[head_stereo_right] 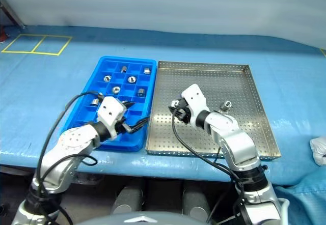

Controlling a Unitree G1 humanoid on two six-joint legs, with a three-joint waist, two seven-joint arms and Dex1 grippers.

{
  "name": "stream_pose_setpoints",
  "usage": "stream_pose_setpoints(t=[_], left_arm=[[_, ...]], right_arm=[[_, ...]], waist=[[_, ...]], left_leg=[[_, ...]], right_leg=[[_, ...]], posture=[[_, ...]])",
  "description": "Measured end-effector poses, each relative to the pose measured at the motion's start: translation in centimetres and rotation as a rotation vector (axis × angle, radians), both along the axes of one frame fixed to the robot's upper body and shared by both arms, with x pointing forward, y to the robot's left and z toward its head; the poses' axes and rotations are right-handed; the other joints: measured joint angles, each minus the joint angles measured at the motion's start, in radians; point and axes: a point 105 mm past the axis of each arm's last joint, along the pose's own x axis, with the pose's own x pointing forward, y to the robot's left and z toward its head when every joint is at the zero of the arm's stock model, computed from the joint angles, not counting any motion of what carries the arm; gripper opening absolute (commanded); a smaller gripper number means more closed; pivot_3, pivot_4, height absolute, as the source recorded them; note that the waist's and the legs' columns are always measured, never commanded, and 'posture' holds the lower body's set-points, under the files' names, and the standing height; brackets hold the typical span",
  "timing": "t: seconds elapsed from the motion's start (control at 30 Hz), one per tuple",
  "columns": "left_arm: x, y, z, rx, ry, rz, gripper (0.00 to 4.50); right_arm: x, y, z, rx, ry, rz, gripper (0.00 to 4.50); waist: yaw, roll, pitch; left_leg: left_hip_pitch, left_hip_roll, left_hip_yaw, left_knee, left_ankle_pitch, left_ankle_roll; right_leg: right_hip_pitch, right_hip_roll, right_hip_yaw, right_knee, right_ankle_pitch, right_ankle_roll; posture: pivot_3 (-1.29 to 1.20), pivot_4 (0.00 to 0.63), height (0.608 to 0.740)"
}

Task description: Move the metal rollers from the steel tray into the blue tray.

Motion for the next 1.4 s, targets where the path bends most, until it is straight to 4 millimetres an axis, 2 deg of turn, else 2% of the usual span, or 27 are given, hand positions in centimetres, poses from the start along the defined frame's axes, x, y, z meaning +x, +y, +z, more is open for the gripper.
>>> stream_pose_setpoints(t=[0.1,0.3,0.47,0.63,0.8,0.83,1.0,1.1,1.2,1.27,1.37,1.4], left_arm=[[-1.2,2.6,0.4,0.047,0.008,0.086,4.10],[-3.4,4.7,-0.4,0.088,0.075,0.166,4.10],[-4.4,6.3,-0.5,0.105,0.092,0.247,4.10],[-4.5,6.4,-0.7,0.094,0.101,0.268,4.10],[-4.4,6.1,-0.7,0.089,0.098,0.258,4.10],[-4.4,6.1,-0.6,0.089,0.097,0.257,4.10],[-3.8,5.3,-0.1,0.082,0.074,0.224,4.10],[-3.3,4.3,0.0,0.060,0.065,0.190,4.10],[-2.4,2.9,0.5,-0.015,0.040,0.165,4.10],[-1.9,1.4,0.8,-0.060,0.026,0.124,4.10],[-1.2,-2.5,0.4,-0.135,0.054,-0.013,4.10],[-1.0,-3.9,0.2,-0.145,0.060,-0.068,4.10]], right_arm=[[-0.7,3.8,-0.1,0.016,0.020,0.164,1.70],[-1.2,7.9,-0.8,0.033,0.053,0.321,1.70],[-0.6,9.6,-1.8,0.032,0.079,0.359,1.70],[-0.9,10.6,-2.9,0.025,0.112,0.392,1.70],[-1.3,10.9,-3.1,0.021,0.119,0.416,1.70],[-1.3,10.9,-3.1,0.021,0.120,0.417,2.05],[-1.6,10.6,-3.4,0.005,0.121,0.432,3.54],[-1.7,10.2,-3.1,0.021,0.098,0.407,3.54],[-1.0,8.5,-2.2,0.041,0.052,0.323,3.54],[-0.1,6.6,-1.4,0.037,0.008,0.235,3.54],[1.2,2.7,0.2,-0.007,-0.081,0.060,3.54],[1.6,0.6,0.5,-0.037,-0.103,-0.024,3.54]], waist=[[0.008,0.000,0.000],[0.042,0.000,0.000],[0.076,0.000,0.000],[0.103,0.000,0.000],[0.119,0.000,0.000],[0.119,0.000,0.000],[0.121,0.000,0.000],[0.120,0.000,0.000],[0.125,0.000,0.000],[0.125,0.000,0.000],[0.126,0.000,0.000],[0.124,0.000,0.000]], left_leg=[[0.000,0.000,0.000,0.000,0.000,0.000],[0.000,0.000,0.000,-0.001,0.000,0.000],[0.000,0.000,0.000,-0.002,0.000,0.000],[0.000,0.000,0.000,-0.006,0.000,-0.001],[0.000,0.000,0.000,-0.007,0.000,-0.001],[0.000,0.000,0.000,-0.007,0.000,-0.001],[0.000,0.000,0.001,-0.007,0.000,-0.002],[0.000,0.000,0.001,-0.007,-0.001,-0.002],[-0.001,0.000,0.000,-0.007,0.000,-0.003],[-0.001,0.000,0.000,-0.006,0.000,-0.003],[-0.002,-0.001,0.000,-0.005,0.000,-0.004],[-0.002,-0.001,0.000,-0.005,0.000,-0.004]], right_leg=[[0.000,0.000,0.000,0.000,0.000,0.000],[0.000,-0.001,-0.001,0.000,0.000,-0.001],[-0.001,-0.001,-0.001,0.000,-0.001,-0.001],[-0.003,0.000,-0.001,-0.001,-0.002,-0.003],[-0.004,0.000,-0.002,-0.001,-0.002,-0.004],[-0.004,0.000,-0.002,-0.001,-0.002,-0.004],[-0.004,-0.001,-0.002,-0.002,-0.002,-0.004],[-0.004,-0.001,-0.002,-0.002,-0.002,-0.004],[-0.003,-0.001,-0.003,-0.003,-0.002,-0.004],[-0.003,-0.001,-0.003,-0.003,-0.002,-0.003],[-0.003,-0.002,-0.003,-0.004,-0.002,-0.003],[-0.002,-0.002,-0.003,-0.004,-0.002,-0.002]], posture=[[0.35,0.150,0.740],[0.41,0.150,0.740],[0.45,0.150,0.740],[0.45,0.150,0.740],[0.43,0.150,0.740],[0.42,0.150,0.740],[0.40,0.150,0.740],[0.38,0.150,0.740],[0.37,0.150,0.740],[0.35,0.150,0.740],[0.28,0.150,0.740],[0.25,0.150,0.740]])
